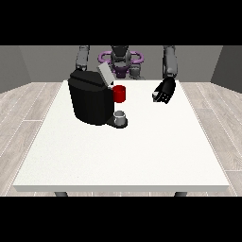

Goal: Insert the coffee pod into the coffee machine and close the lid

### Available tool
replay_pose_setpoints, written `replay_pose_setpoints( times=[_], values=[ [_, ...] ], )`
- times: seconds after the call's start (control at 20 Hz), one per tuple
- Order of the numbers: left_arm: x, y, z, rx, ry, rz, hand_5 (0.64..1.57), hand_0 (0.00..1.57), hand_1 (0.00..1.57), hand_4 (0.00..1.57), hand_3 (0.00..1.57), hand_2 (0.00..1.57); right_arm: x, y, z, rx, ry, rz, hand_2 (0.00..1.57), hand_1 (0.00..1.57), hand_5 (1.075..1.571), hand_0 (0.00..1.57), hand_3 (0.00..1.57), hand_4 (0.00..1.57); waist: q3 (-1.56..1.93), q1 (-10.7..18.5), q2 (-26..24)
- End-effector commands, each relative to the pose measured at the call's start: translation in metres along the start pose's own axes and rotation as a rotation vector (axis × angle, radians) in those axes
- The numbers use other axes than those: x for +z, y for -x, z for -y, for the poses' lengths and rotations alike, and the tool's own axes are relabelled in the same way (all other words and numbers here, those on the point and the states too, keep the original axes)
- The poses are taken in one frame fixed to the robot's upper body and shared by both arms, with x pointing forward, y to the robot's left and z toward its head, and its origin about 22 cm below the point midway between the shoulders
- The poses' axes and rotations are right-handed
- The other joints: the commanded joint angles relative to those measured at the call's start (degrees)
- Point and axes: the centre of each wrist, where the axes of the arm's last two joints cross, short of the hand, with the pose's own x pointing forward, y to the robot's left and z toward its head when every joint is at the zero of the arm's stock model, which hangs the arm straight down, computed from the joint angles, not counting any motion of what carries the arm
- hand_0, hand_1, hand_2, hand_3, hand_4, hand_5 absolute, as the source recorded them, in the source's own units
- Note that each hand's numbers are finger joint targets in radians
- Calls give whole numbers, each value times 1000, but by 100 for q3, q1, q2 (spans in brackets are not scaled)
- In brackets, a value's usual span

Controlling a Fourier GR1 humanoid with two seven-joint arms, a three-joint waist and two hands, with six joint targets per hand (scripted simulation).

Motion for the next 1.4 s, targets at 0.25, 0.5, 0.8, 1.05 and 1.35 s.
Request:
replay_pose_setpoints(
  times=[0.25, 0.5, 0.8, 1.05, 1.35],
  values=[
    [-17, -29, -3, 173, 89, 92, 1571, 1420, 1420, 518, 1332, 1410, 14, 17, -19, 41, -5, -103, 0, 0, 1571, 0, 0, 0, -1, 121, -712],
    [-32, -62, -41, 135, 104, 137, 1571, 1402, 1402, 542, 1329, 1390, 4, 25, 6, 24, 5, -116, 0, 0, 1571, 0, 0, 0, 0, 174, -812],
    [-42, -79, -85, 139, 29, 127, 1571, 1418, 1418, 534, 1334, 1400, -5, 6, 9, -4, -31, -10, 0, 0, 1571, 0, 0, 0, 0, -184, -514],
    [-46, -102, -105, 127, 25, 171, 1571, 1340, 1340, 562, 1351, 1372, -7, 6, 19, -19, -4, -18, 0, 0, 1571, 0, 0, 0, 0, -199, -688],
    [-42, -108, -182, 219, -62, 137, 1571, 1235, 1235, 502, 1266, 1265, -14, -16, 5, -35, 0, 35, 0, 0, 1571, 0, 0, 0, 0, -501, -427]
  ],
)
